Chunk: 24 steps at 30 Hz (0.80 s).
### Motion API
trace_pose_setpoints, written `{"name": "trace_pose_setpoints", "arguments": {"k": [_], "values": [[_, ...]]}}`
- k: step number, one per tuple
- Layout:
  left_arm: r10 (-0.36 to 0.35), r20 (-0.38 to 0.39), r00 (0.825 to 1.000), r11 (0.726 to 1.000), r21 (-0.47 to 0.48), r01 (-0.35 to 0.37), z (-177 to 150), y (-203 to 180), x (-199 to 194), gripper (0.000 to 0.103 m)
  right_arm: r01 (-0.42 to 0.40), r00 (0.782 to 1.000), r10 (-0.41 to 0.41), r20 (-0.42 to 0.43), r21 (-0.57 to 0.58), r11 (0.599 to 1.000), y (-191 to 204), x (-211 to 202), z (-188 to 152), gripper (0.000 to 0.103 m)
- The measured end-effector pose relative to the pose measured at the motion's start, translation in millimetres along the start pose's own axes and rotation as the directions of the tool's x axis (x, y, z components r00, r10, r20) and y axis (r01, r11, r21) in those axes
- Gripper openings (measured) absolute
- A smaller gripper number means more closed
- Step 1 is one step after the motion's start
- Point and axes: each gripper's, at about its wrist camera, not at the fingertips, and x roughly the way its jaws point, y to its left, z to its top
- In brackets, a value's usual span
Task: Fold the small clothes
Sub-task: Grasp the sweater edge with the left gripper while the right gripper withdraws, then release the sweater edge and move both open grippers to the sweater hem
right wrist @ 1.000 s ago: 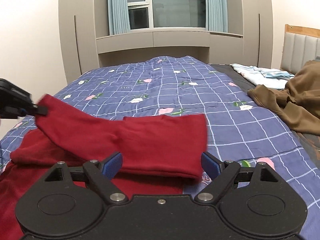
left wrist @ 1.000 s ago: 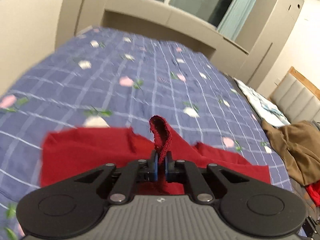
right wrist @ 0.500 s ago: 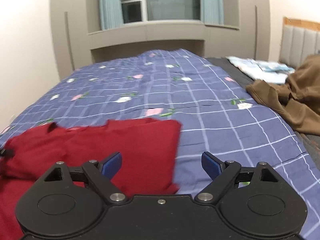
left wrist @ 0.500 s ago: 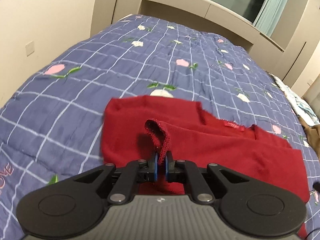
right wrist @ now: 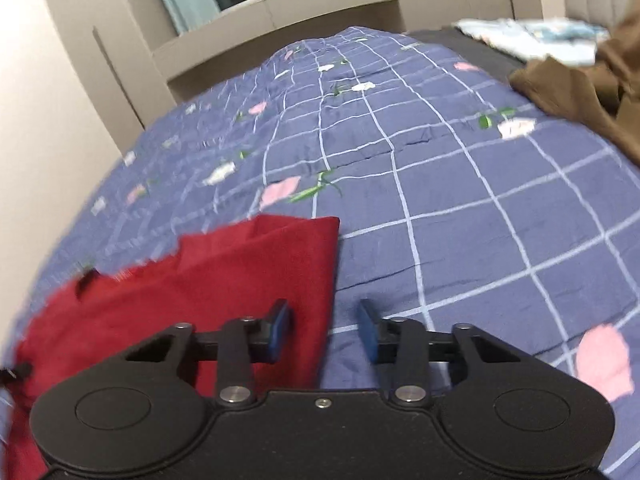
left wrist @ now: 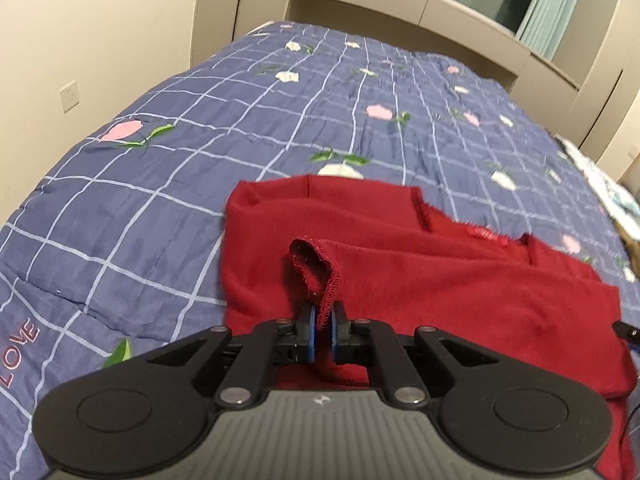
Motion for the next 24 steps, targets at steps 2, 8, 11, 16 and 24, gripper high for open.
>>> {"name": "trace_pose_setpoints", "arguments": {"k": [2, 8, 11, 16, 24], "values": [[0.015, -0.014, 1.000, 1.000, 0.011, -0.015, -0.1, -1.9, 4.0, 0.007, 0.017, 1.000, -0.017, 0.005, -0.029, 0.999, 3.8, -1.1, -1.1, 0.038], [0.007, 0.001, 1.000, 1.000, 0.007, -0.007, -0.2, -1.4, -12.6, 0.030, 0.010, 0.999, -0.007, 0.033, -0.073, 0.997, 6.1, -34.6, -11.4, 0.044], [0.034, 0.004, 0.999, 0.998, 0.054, -0.034, -8.3, -2.9, -17.9, 0.031, 0.047, 0.999, -0.044, 0.032, -0.110, 0.993, 4.7, -47.3, -25.4, 0.044], [0.077, 0.000, 0.997, 0.993, 0.092, -0.076, -14.8, -8.8, -10.2, 0.032, 0.169, 0.986, -0.169, 0.007, -0.115, 0.979, -5.2, -43.3, -44.6, 0.037], [0.048, 0.009, 0.999, 0.997, 0.062, -0.049, -15.7, -7.2, -33.2, 0.065, 0.110, 0.992, -0.103, 0.078, -0.086, 0.990, 2.7, -68.1, -48.6, 0.038]]}}
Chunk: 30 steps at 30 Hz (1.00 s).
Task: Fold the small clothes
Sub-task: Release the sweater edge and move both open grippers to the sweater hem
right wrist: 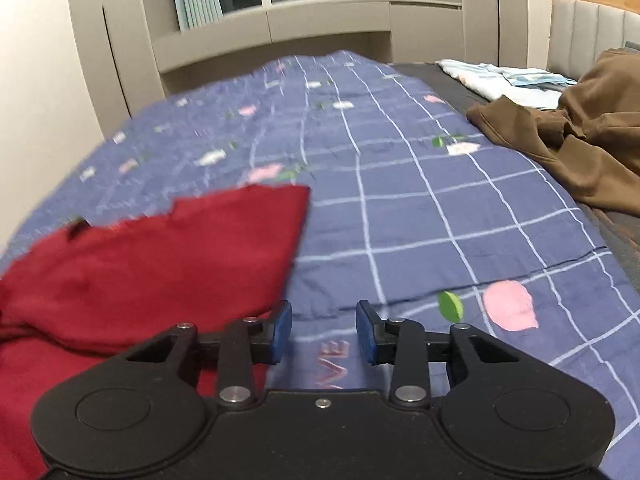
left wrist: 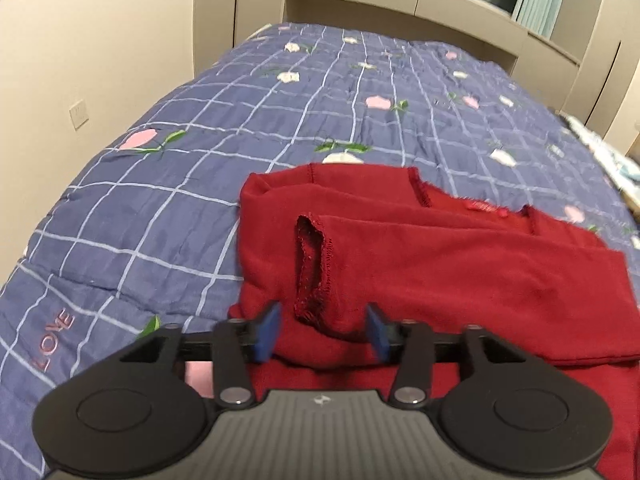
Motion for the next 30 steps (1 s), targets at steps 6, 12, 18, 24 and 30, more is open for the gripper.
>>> {"name": "trace_pose_setpoints", "arguments": {"k": [6, 12, 18, 24, 30], "values": [[0.094, -0.049, 0.994, 0.995, 0.026, -0.093, -16.6, 6.0, -3.6, 0.076, 0.033, 0.997, -0.034, -0.075, -0.016, 0.999, 5.5, 13.4, -7.8, 0.041], [0.121, -0.073, 0.990, 0.993, 0.018, -0.120, -30.1, 18.0, -12.2, 0.093, 0.013, 0.999, -0.013, -0.031, -0.014, 1.000, -0.1, -18.1, -18.0, 0.079], [0.063, -0.093, 0.994, 0.998, -0.006, -0.064, -50.6, 33.5, -37.5, 0.100, -0.076, 0.997, 0.077, 0.012, -0.039, 0.996, -1.2, -70.8, -37.2, 0.099], [0.011, -0.130, 0.991, 1.000, -0.002, -0.012, -86.0, 55.3, -65.2, 0.101, -0.151, 0.989, 0.151, 0.000, -0.067, 0.986, 11.8, -113.2, -64.9, 0.102], [-0.012, -0.131, 0.991, 1.000, -0.011, 0.011, -111.6, 71.7, -86.7, 0.101, -0.175, 0.984, 0.174, -0.035, -0.030, 0.984, 27.6, -131.2, -89.3, 0.102]]}}
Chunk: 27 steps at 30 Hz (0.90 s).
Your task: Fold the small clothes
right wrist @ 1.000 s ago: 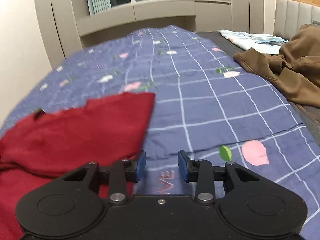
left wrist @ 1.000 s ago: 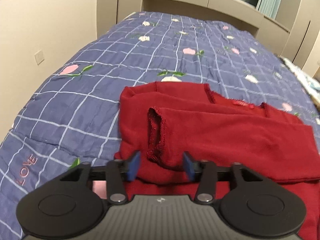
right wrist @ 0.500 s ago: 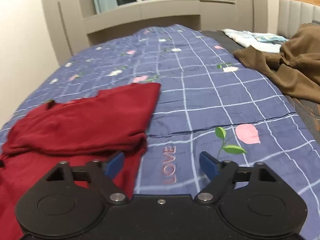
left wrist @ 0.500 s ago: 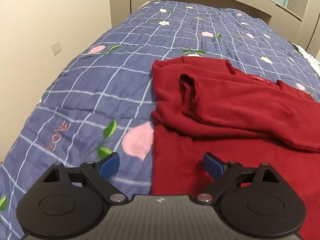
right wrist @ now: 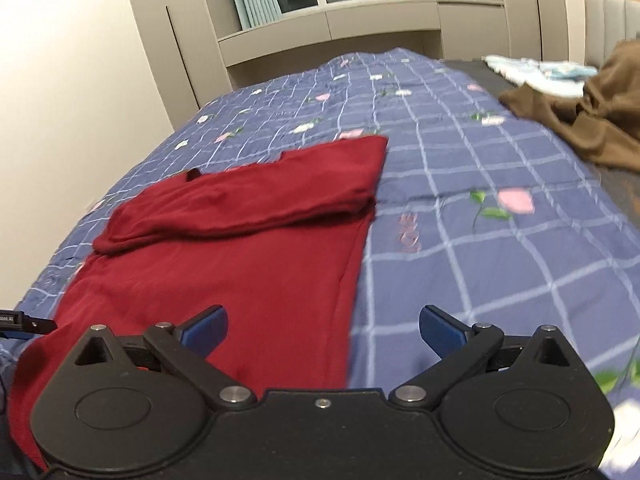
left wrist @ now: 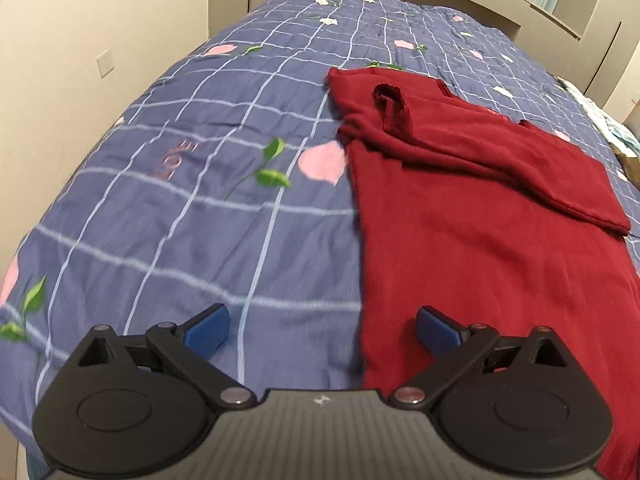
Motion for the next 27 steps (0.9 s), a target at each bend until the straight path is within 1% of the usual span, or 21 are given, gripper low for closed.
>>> {"name": "trace_pose_setpoints", "arguments": {"k": [4, 7, 10, 12, 15, 18, 21, 24, 26, 27], "values": [[-0.016, -0.006, 1.000, 1.000, 0.021, 0.016, -9.8, 0.4, -9.4, 0.101, -0.017, 0.999, 0.016, -0.031, -0.013, 1.000, 11.0, -7.0, -17.4, 0.102], [-0.028, 0.009, 1.000, 0.999, 0.021, 0.028, -13.0, 2.2, -15.5, 0.101, -0.017, 0.998, 0.017, -0.058, 0.005, 1.000, 13.9, -8.1, -29.4, 0.102], [-0.037, 0.035, 0.999, 0.999, 0.001, 0.037, -6.1, 5.9, -15.8, 0.101, -0.019, 0.997, 0.021, -0.075, 0.035, 0.999, 14.3, -8.8, -38.2, 0.102], [-0.034, 0.037, 0.999, 0.999, -0.001, 0.034, 0.9, 6.6, -13.8, 0.100, -0.013, 0.996, 0.016, -0.086, 0.033, 0.999, 17.3, -8.9, -42.9, 0.102], [-0.033, -0.010, 0.999, 0.999, 0.012, 0.033, 3.4, 6.7, -8.1, 0.097, -0.014, 0.995, 0.016, -0.095, 0.021, 1.000, 22.0, -11.8, -50.0, 0.102], [-0.050, -0.036, 0.998, 0.998, 0.045, 0.051, -9.9, 4.5, -10.2, 0.094, -0.019, 0.995, 0.019, -0.101, 0.005, 1.000, 24.3, -14.7, -55.3, 0.101], [-0.064, -0.044, 0.997, 0.995, 0.079, 0.068, -27.4, 2.4, -23.0, 0.088, -0.025, 0.993, 0.024, -0.113, -0.004, 1.000, 24.5, -19.2, -56.4, 0.097], [-0.095, -0.057, 0.994, 0.993, 0.068, 0.099, -41.6, 5.9, -36.3, 0.084, -0.035, 0.991, 0.033, -0.127, -0.011, 0.999, 23.5, -25.3, -56.9, 0.093], [-0.117, -0.078, 0.990, 0.991, 0.063, 0.122, -49.2, 7.8, -41.6, 0.081, -0.036, 0.990, 0.033, -0.135, -0.017, 0.999, 22.3, -29.1, -57.9, 0.086], [-0.116, -0.088, 0.989, 0.990, 0.074, 0.123, -53.8, 7.2, -43.9, 0.079, -0.034, 0.990, 0.030, -0.138, -0.023, 0.999, 21.6, -31.0, -58.7, 0.084]]}}
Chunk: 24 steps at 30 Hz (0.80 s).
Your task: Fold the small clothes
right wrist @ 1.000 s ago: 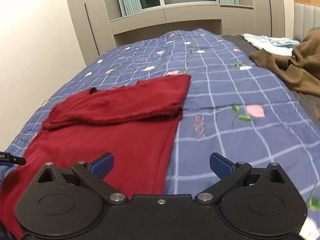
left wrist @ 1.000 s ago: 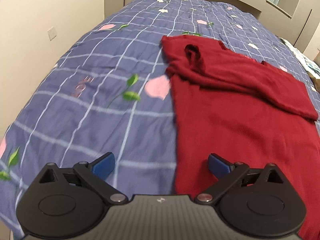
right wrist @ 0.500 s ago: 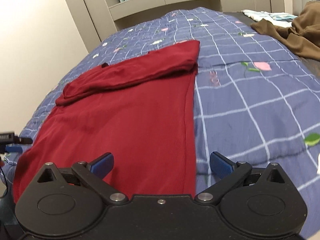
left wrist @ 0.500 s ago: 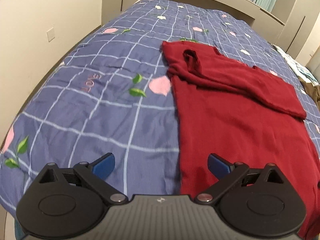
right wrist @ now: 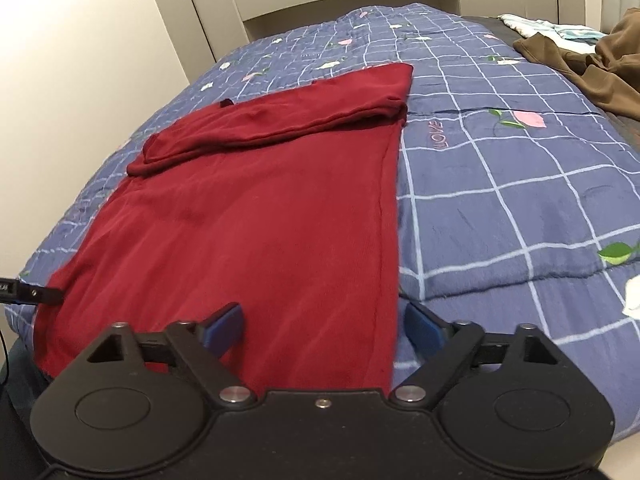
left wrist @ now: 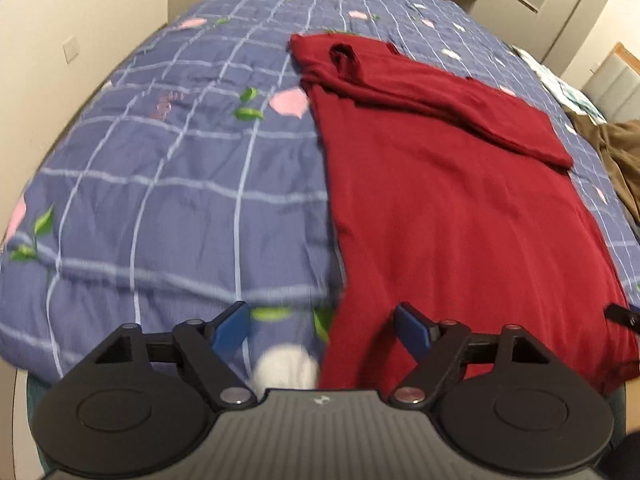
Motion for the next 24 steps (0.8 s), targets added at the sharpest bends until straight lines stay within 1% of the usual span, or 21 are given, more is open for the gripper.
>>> {"name": "trace_pose_setpoints", "arguments": {"k": [2, 3, 4, 5, 6, 7, 8, 9, 10, 11, 12, 13, 14, 16, 19, 22, 24], "values": [[0.014, -0.006, 1.000, 0.999, 0.037, -0.014, -5.8, -5.0, -1.6, 0.075, 0.006, 1.000, -0.006, -0.005, -0.010, 1.000, -0.3, -3.2, -2.4, 0.077], [0.023, -0.006, 1.000, 0.998, 0.059, -0.023, -8.7, -7.7, -2.8, 0.070, 0.005, 1.000, -0.005, -0.005, -0.012, 1.000, -0.3, -4.9, -3.2, 0.074], [0.031, -0.006, 1.000, 0.997, 0.077, -0.031, -10.7, -9.7, -3.4, 0.067, 0.004, 1.000, -0.004, -0.007, -0.016, 1.000, 0.0, -6.9, -4.0, 0.068], [0.044, -0.005, 0.999, 0.995, 0.085, -0.043, -11.9, -10.9, -4.0, 0.060, 0.006, 1.000, -0.006, -0.008, -0.020, 1.000, 0.5, -8.7, -4.6, 0.061], [0.055, -0.004, 0.998, 0.995, 0.082, -0.054, -12.4, -10.5, -4.8, 0.052, 0.008, 1.000, -0.008, -0.010, -0.024, 1.000, 1.0, -10.5, -5.4, 0.058], [0.050, -0.004, 0.999, 0.996, 0.072, -0.050, -12.6, -9.4, -6.5, 0.049, 0.009, 1.000, -0.009, -0.012, -0.025, 1.000, 1.0, -12.3, -6.2, 0.052], [0.044, -0.004, 0.999, 0.997, 0.061, -0.044, -12.8, -8.5, -8.2, 0.040, 0.007, 1.000, -0.007, -0.012, -0.023, 1.000, 0.9, -14.3, -6.7, 0.046], [0.041, -0.004, 0.999, 0.998, 0.055, -0.041, -13.3, -8.1, -10.2, 0.031, 0.004, 1.000, -0.005, -0.012, -0.017, 1.000, 0.5, -16.6, -7.3, 0.043], [0.039, -0.004, 0.999, 0.998, 0.056, -0.039, -13.7, -8.8, -12.2, 0.025, -0.001, 1.000, 0.001, -0.013, -0.009, 1.000, -0.3, -18.9, -7.7, 0.035], [0.035, 0.000, 0.999, 0.998, 0.058, -0.035, -14.7, -9.7, -14.4, 0.011, -0.009, 1.000, 0.009, -0.012, -0.003, 1.000, -0.9, -21.1, -7.9, 0.025], [0.005, -0.004, 1.000, 0.998, 0.058, -0.005, -15.8, -10.5, -16.6, 0.002, -0.015, 1.000, 0.015, -0.006, 0.001, 1.000, -0.9, -23.8, -7.9, 0.020], [-0.028, -0.007, 1.000, 0.999, 0.043, 0.029, -16.9, -11.2, -19.9, 0.002, -0.025, 1.000, 0.025, -0.002, 0.007, 1.000, -0.6, -27.0, -7.4, 0.012], [-0.029, 0.001, 1.000, 0.999, 0.043, 0.029, -17.5, -12.8, -23.1, 0.002, -0.034, 0.999, 0.034, 0.004, 0.010, 0.999, 0.2, -30.6, -6.5, 0.006], [-0.022, 0.016, 1.000, 0.998, 0.058, 0.021, -19.7, -17.9, -31.4, 0.001, -0.023, 1.000, 0.023, 0.015, 0.001, 1.000, 2.4, -38.9, -4.4, 0.006], [-0.039, 0.026, 0.999, 0.999, 0.039, 0.038, -21.7, -17.6, -45.1, 0.001, -0.027, 1.000, 0.027, 0.014, -0.007, 1.000, 0.5, -49.8, -3.4, 0.005], [-0.031, 0.028, 0.999, 0.998, 0.048, 0.030, -25.9, -16.7, -53.5, 0.001, -0.004, 1.000, 0.004, 0.002, -0.038, 0.999, -1.2, -56.4, -8.0, 0.004], [-0.019, 0.014, 1.000, 0.999, 0.048, 0.019, -30.6, -14.7, -51.1, 0.001, 0.009, 1.000, -0.010, -0.014, -0.045, 0.999, -4.2, -54.7, -12.8, 0.004]]}}
